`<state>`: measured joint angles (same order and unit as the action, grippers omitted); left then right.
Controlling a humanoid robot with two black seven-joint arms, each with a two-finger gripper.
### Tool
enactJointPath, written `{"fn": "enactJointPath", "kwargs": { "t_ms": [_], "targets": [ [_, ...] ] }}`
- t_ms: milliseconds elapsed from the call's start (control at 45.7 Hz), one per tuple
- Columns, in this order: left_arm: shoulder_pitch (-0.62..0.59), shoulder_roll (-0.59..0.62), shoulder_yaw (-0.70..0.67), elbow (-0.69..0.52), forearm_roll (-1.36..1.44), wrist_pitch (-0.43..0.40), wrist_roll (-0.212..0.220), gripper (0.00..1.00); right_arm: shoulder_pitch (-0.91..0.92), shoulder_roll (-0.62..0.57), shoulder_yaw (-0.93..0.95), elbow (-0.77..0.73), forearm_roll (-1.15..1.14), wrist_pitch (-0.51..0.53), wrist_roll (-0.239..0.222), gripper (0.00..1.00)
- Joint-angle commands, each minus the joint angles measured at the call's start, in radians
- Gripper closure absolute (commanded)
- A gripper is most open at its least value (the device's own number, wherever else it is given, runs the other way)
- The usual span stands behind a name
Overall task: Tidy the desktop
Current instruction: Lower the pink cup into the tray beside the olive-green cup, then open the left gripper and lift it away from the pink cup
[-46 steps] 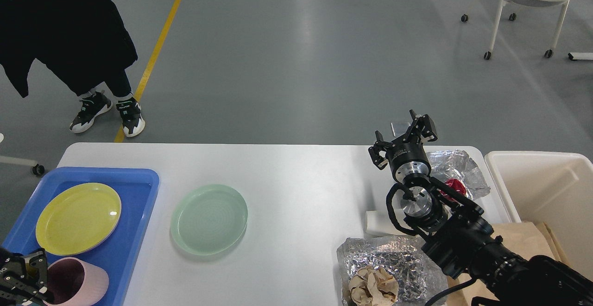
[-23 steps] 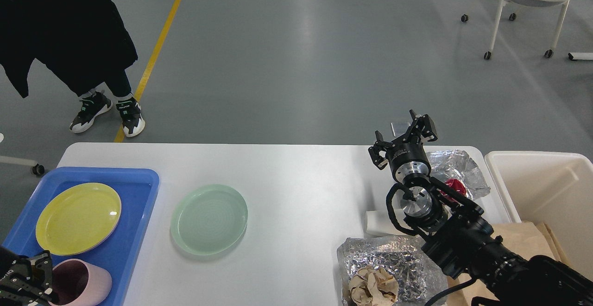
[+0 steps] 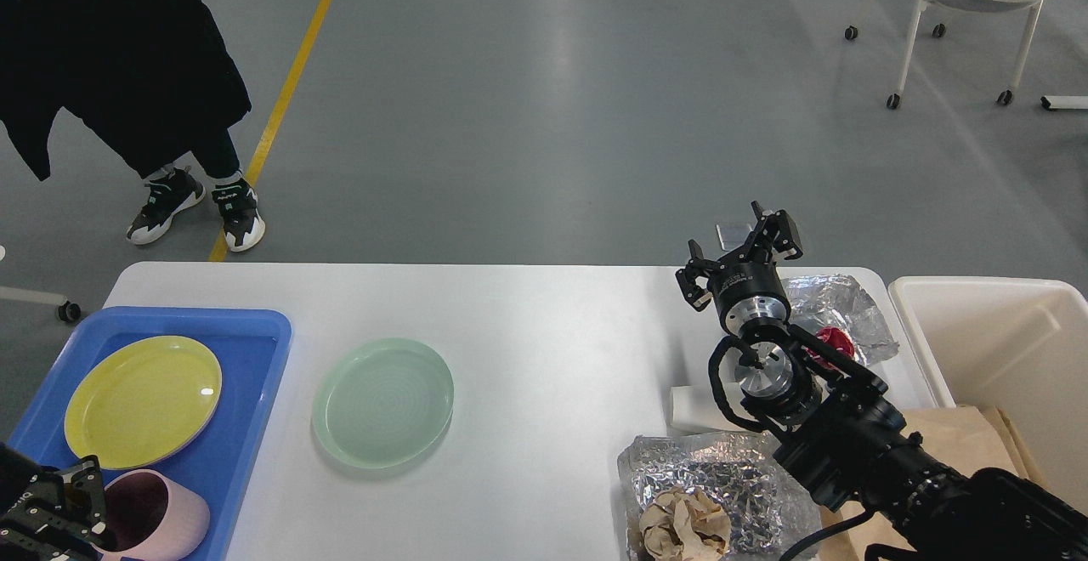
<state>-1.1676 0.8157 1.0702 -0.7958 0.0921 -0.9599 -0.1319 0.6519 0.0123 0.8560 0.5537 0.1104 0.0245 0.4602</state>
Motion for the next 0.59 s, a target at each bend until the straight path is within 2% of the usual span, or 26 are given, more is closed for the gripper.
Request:
{"fn": "enactJointPath", "kwargs": {
  "t_ms": [0,87,328,437,569],
  "targets": [
    [0.0,0.0,0.0,0.0,0.0,0.0,-0.003,0.64,0.0,0.0,0.0,0.0,0.0,0.0,0.0,0.0],
    [-0.001,-0.003,0.0,-0.01,0.0,0.0,-0.009,0.56,0.0,0.0,0.0,0.0,0.0,0.0,0.0,0.0],
    [-0.049,0.003,0.011,-0.029,-0.002,0.0,-0.008,0.26,0.0,0.0,0.0,0.0,0.0,0.0,0.0,0.0],
    [-0.113,0.01,0.025,-0.057,0.003,0.0,-0.002,0.2,0.0,0.0,0.0,0.0,0.0,0.0,0.0,0.0],
    [-0.19,0.01,0.054,-0.063,0.008,0.0,-0.002,0.18,0.0,0.0,0.0,0.0,0.0,0.0,0.0,0.0]
  ]
}}
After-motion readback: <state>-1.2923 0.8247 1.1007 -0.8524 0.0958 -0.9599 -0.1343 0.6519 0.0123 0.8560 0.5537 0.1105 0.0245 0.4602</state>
